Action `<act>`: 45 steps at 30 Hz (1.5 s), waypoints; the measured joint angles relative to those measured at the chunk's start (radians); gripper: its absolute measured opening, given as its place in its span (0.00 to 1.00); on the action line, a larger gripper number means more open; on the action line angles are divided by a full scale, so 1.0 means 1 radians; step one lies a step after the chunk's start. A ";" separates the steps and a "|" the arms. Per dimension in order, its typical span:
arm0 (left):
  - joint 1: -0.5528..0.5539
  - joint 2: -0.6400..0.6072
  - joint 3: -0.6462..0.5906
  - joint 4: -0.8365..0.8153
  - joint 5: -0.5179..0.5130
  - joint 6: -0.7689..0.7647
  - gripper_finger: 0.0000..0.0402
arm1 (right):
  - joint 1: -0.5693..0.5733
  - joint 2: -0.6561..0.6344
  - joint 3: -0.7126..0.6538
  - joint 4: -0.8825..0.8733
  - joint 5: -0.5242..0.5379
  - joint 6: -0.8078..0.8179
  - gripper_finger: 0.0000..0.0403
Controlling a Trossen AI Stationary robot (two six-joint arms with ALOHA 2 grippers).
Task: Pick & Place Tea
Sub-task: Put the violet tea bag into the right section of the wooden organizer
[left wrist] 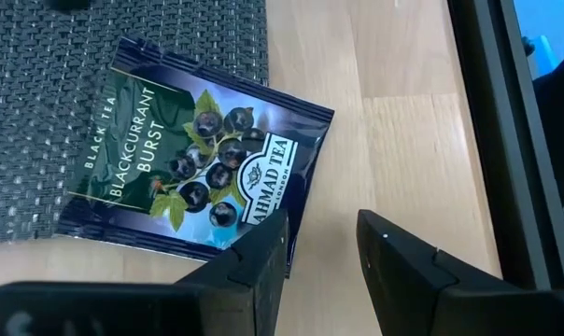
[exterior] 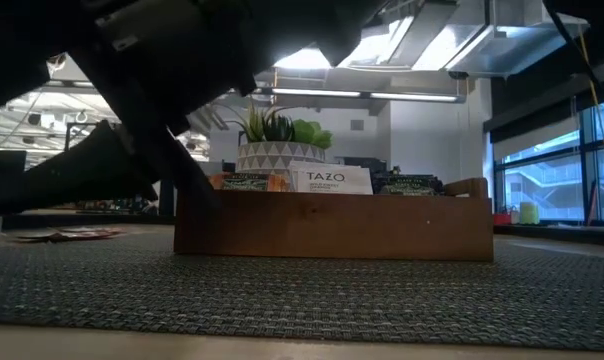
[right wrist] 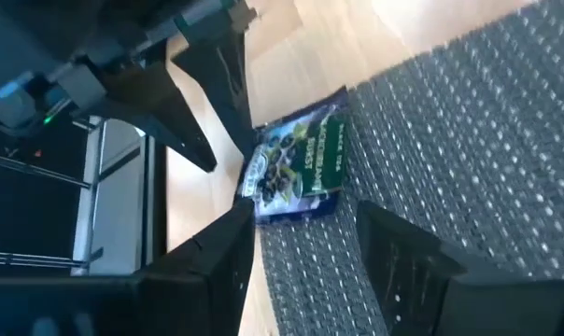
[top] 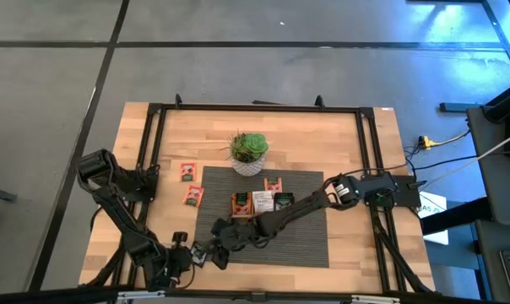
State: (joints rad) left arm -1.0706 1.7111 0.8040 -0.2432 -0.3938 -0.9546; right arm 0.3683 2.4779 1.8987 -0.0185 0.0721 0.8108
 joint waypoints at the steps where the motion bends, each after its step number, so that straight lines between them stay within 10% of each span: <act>1: 0.000 0.000 0.000 0.000 -0.001 0.000 0.32 | 0.000 0.001 -0.001 0.000 -0.001 0.001 0.47; 36: 0.000 0.000 0.000 0.008 -0.033 -0.004 0.32 | -0.014 0.065 -0.002 0.131 0.007 0.046 0.41; 45: 0.000 0.000 0.000 0.008 -0.033 -0.011 0.32 | -0.014 0.066 -0.002 0.138 0.002 0.022 0.18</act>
State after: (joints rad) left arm -1.0702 1.7111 0.8040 -0.2352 -0.4271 -0.9657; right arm 0.3542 2.5443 1.8965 0.1192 0.0742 0.8333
